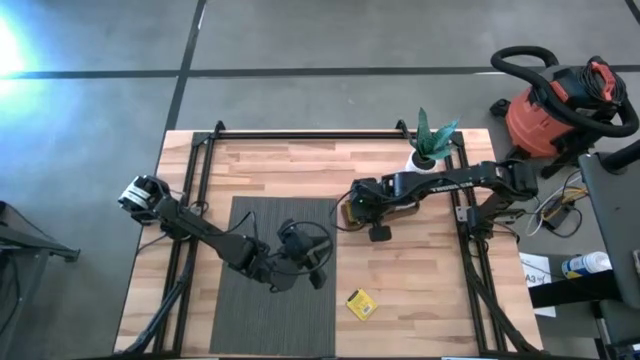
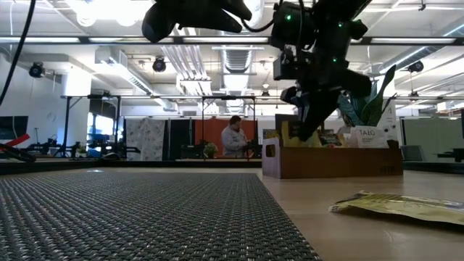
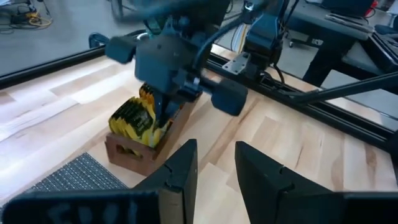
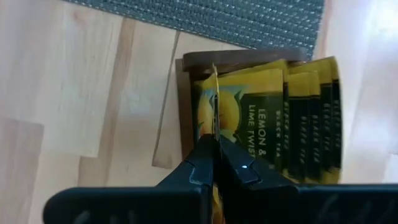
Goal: Pick & Place Tea
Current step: Put the yellow tea bag into the middle section of the wooden organizer
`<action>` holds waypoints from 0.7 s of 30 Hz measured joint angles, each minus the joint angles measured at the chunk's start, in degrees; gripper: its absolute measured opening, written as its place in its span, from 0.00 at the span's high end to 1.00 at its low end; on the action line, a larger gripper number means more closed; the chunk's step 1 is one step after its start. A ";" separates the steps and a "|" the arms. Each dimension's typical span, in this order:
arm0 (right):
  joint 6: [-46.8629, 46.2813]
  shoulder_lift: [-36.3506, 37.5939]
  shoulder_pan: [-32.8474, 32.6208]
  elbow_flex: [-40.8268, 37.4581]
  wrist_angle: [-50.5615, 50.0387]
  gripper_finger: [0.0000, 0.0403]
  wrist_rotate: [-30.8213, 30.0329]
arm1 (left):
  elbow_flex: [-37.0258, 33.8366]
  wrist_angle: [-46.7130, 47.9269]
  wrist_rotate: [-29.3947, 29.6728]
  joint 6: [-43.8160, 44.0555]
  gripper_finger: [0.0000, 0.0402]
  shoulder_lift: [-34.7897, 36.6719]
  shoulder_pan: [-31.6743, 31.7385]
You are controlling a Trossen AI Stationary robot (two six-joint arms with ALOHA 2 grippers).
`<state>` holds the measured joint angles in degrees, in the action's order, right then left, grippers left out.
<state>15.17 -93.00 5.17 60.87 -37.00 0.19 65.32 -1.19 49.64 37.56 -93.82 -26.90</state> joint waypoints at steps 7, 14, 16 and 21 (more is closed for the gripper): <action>0.23 -2.40 0.00 0.95 -0.15 0.98 0.00 | 0.00 0.14 -0.02 -0.10 0.74 0.00 0.28; -0.34 -2.20 0.00 1.76 -1.67 0.98 -1.05 | 0.00 0.43 -0.02 -0.17 0.74 0.00 0.45; -0.86 -2.11 0.00 2.00 -1.90 0.96 -1.95 | 0.00 0.66 -0.02 -0.20 0.74 0.00 0.56; -1.70 -2.05 0.00 3.34 -2.54 0.90 -2.08 | 0.00 0.81 -0.04 -0.24 0.74 0.00 0.65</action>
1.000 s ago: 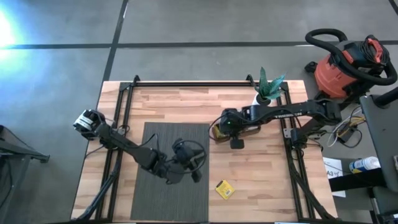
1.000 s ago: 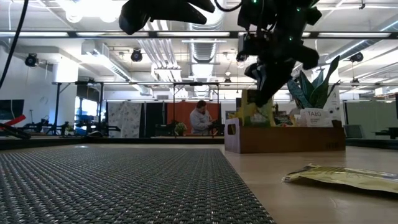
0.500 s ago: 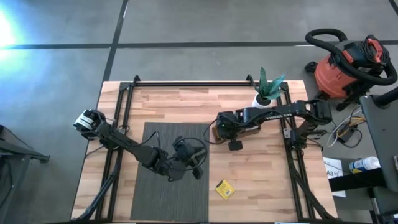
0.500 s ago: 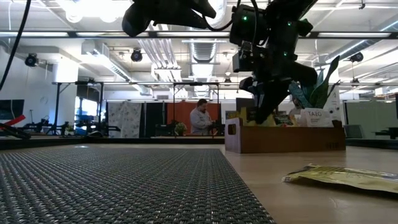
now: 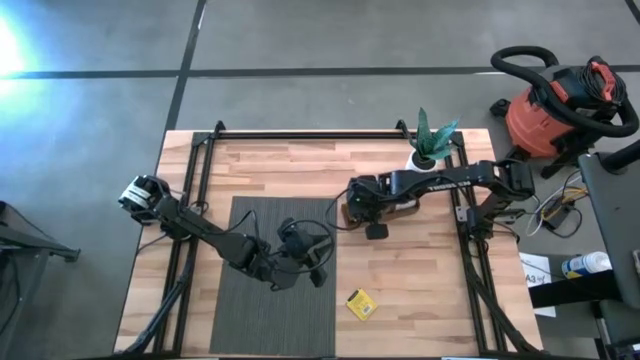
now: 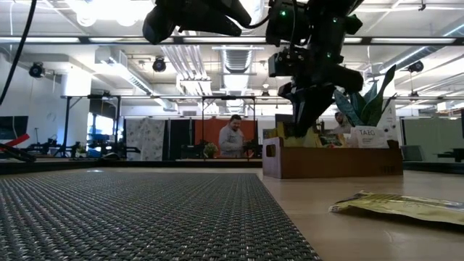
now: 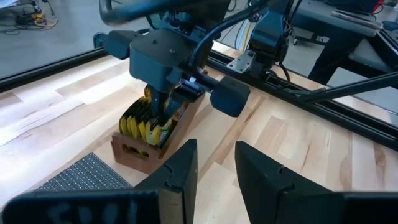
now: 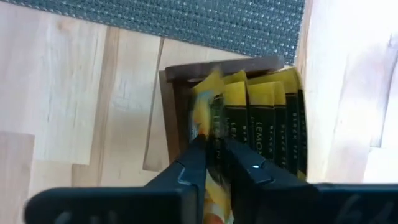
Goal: Pick & Place Tea
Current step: Put the yellow tea bag into the middle section of the wooden organizer
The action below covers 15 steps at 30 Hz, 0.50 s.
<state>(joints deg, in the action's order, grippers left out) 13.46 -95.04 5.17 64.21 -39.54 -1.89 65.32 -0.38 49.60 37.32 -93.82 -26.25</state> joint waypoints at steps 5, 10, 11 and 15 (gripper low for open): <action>-1.24 0.02 0.00 2.04 -2.68 0.79 0.15 | 0.00 0.09 0.00 -0.04 0.74 0.00 -0.01; -1.50 0.04 -0.23 5.54 -8.74 0.70 0.22 | 0.00 0.13 -0.01 -0.07 0.74 0.00 -0.01; -1.59 0.24 -0.42 6.36 -10.29 0.69 0.37 | 0.00 0.13 -0.17 -0.06 0.74 0.00 -0.01; -5.08 2.63 -2.33 8.94 -13.90 0.66 3.27 | 0.00 0.11 -3.67 0.00 0.74 0.00 -0.01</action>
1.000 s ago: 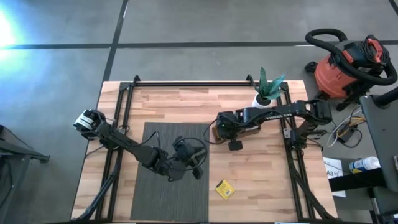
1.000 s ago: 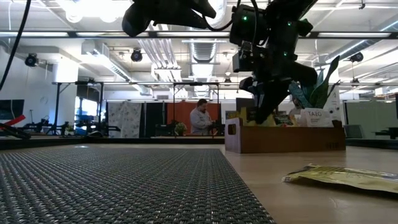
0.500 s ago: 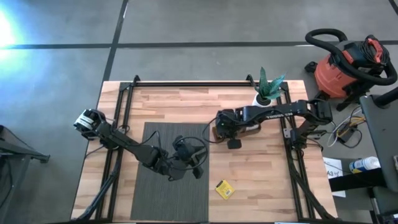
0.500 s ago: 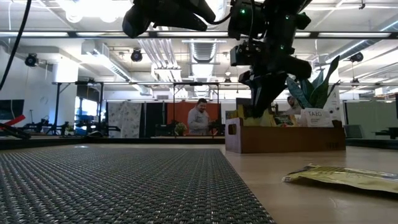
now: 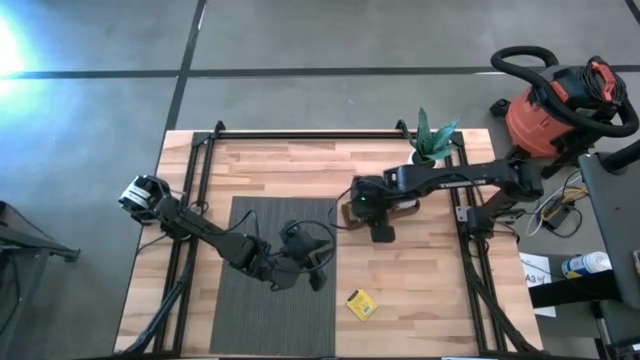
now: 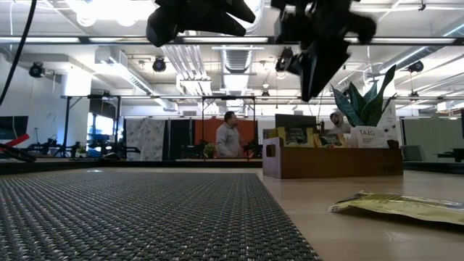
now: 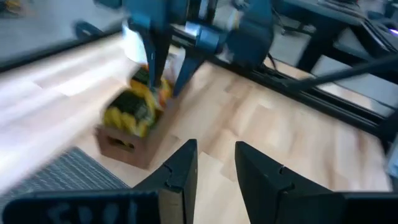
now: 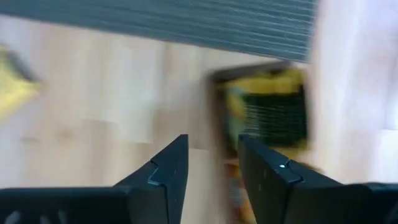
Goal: Pick & Place Tea
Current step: Put the yellow tea bag into the middle section of the wooden organizer
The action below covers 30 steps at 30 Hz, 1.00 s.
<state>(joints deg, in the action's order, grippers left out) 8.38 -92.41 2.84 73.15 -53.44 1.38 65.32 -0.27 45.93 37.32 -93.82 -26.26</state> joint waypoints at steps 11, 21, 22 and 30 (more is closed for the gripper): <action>-20.78 6.18 -17.54 -6.34 1.92 0.69 5.13 | 0.00 -0.20 -14.49 4.20 0.74 -0.55 0.00; -45.26 6.07 -31.90 -19.47 28.01 0.73 3.44 | 1.24 -11.75 -25.03 9.66 0.74 -9.29 -0.19; -47.54 6.07 -32.59 -20.66 31.11 0.73 3.08 | 2.26 -13.05 -26.09 10.31 0.74 -11.10 -0.25; -59.44 2.11 -36.88 -27.19 49.65 0.76 2.96 | 11.47 -12.61 -34.46 16.97 0.74 -24.54 -0.42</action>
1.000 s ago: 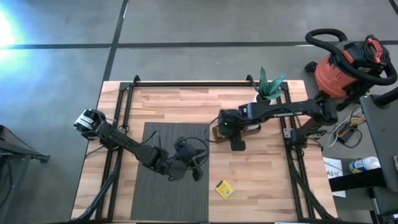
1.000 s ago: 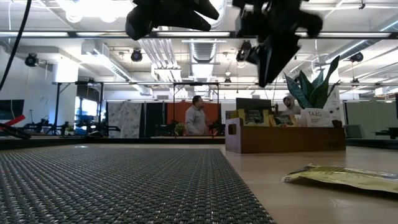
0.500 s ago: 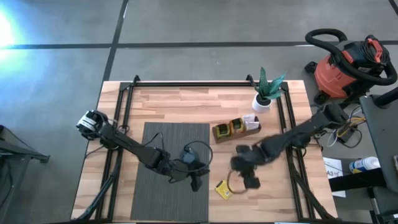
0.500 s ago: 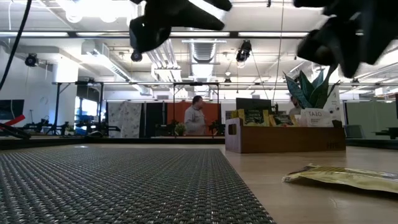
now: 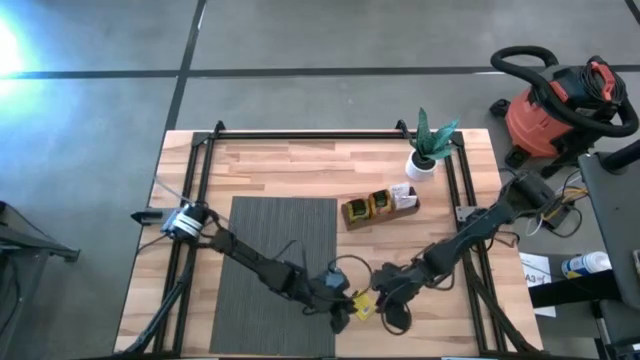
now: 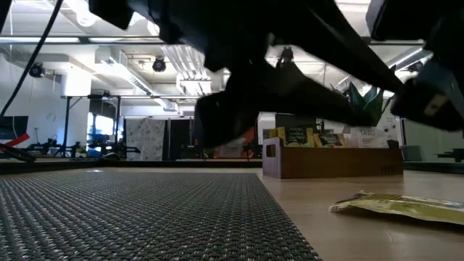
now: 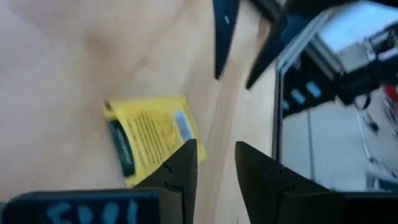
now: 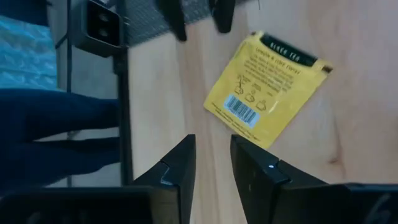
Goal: Pick & Place Tea
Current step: Put the yellow tea bag into the middle section of the wooden organizer
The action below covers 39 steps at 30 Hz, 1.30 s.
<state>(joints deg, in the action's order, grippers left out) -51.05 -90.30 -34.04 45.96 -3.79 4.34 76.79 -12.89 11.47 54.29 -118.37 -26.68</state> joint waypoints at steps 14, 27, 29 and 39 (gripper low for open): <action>-2.38 -12.58 -1.57 2.83 4.91 0.77 -2.15 | 4.87 12.81 -2.00 1.32 0.74 -4.46 0.92; -4.02 -16.27 -1.40 3.69 6.99 0.81 -4.57 | 4.57 17.26 1.21 -0.40 0.74 -1.88 2.36; -4.01 -16.31 -1.40 3.67 6.93 0.81 -4.59 | 4.59 18.52 1.59 -0.69 0.74 -1.73 3.11; -2.99 -16.22 -0.83 3.54 6.82 0.82 -5.57 | 4.51 18.56 -5.41 -2.12 0.74 -1.74 5.71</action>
<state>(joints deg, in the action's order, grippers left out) -54.04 -106.52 -34.87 49.50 3.03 -1.23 81.30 5.67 6.06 52.17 -120.10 -20.97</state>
